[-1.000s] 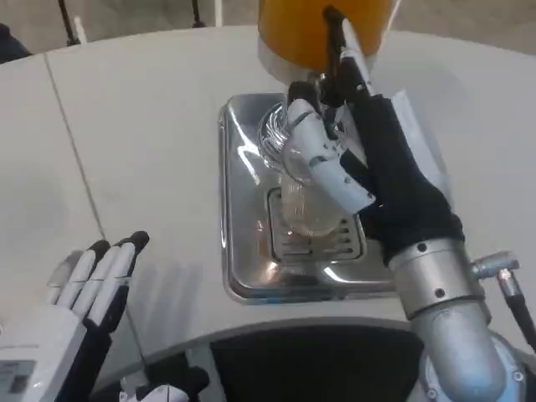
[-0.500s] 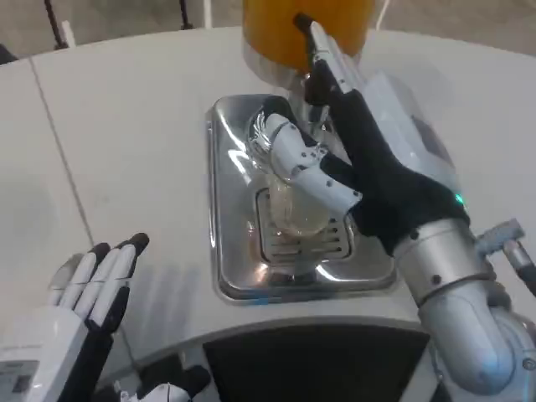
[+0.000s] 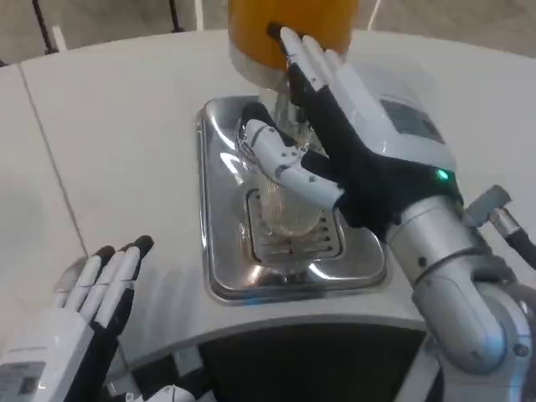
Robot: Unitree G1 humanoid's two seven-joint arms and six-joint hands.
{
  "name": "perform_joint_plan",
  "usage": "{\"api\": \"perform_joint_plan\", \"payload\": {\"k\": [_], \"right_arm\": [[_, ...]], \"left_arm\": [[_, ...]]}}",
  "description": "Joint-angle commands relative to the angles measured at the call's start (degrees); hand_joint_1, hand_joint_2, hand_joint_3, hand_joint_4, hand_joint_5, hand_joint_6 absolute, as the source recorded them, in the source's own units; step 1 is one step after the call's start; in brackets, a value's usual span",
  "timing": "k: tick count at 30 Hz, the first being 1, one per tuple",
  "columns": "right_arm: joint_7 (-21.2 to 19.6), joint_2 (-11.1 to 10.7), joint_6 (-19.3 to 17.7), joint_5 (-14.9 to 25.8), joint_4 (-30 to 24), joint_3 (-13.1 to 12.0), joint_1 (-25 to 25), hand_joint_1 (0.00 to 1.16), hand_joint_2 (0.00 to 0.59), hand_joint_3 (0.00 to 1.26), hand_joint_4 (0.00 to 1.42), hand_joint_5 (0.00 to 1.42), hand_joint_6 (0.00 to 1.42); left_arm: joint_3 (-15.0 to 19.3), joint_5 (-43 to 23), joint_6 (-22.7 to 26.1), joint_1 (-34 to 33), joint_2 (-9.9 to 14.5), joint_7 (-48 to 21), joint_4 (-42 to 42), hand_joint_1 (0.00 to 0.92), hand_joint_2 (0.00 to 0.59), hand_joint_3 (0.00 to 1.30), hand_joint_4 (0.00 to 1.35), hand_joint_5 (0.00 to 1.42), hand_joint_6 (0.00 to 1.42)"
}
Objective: Grasp the cup under the faucet to collect the drink, then remove the cup.
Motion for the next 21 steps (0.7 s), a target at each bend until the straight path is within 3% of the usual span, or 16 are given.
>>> {"api": "perform_joint_plan", "payload": {"k": [1, 5, 12, 21], "right_arm": [[8.3, 0.1, -0.6, -0.5, 3.5, 3.3, -1.5, 0.00, 0.510, 0.02, 0.00, 0.00, 0.03], [12.0, -0.6, -2.1, -4.3, 4.7, 4.8, -4.2, 0.00, 0.515, 0.02, 0.00, 0.00, 0.03], [15.4, 0.9, -3.2, -7.2, 5.3, 5.0, -5.3, 0.00, 0.518, 0.02, 0.00, 0.00, 0.03], [14.5, 2.4, -4.9, -12.1, 3.1, 4.4, -2.8, 0.00, 0.526, 0.02, 0.00, 0.00, 0.03]], "left_arm": [[-0.6, 0.9, 0.5, 0.1, -0.6, -0.2, 0.7, 0.000, 0.072, 0.00, 0.00, 0.00, 0.00], [-0.6, 1.2, 1.3, -0.1, -0.6, -0.8, 0.6, 0.000, 0.074, 0.00, 0.00, 0.00, 0.00], [-0.8, 1.9, 2.1, -0.2, -0.8, -1.1, 0.5, 0.000, 0.083, 0.00, 0.00, 0.00, 0.00], [-0.5, 1.6, 2.3, -2.6, -1.5, -0.6, 1.3, 0.000, 0.076, 0.00, 0.00, 0.00, 0.00]]}}
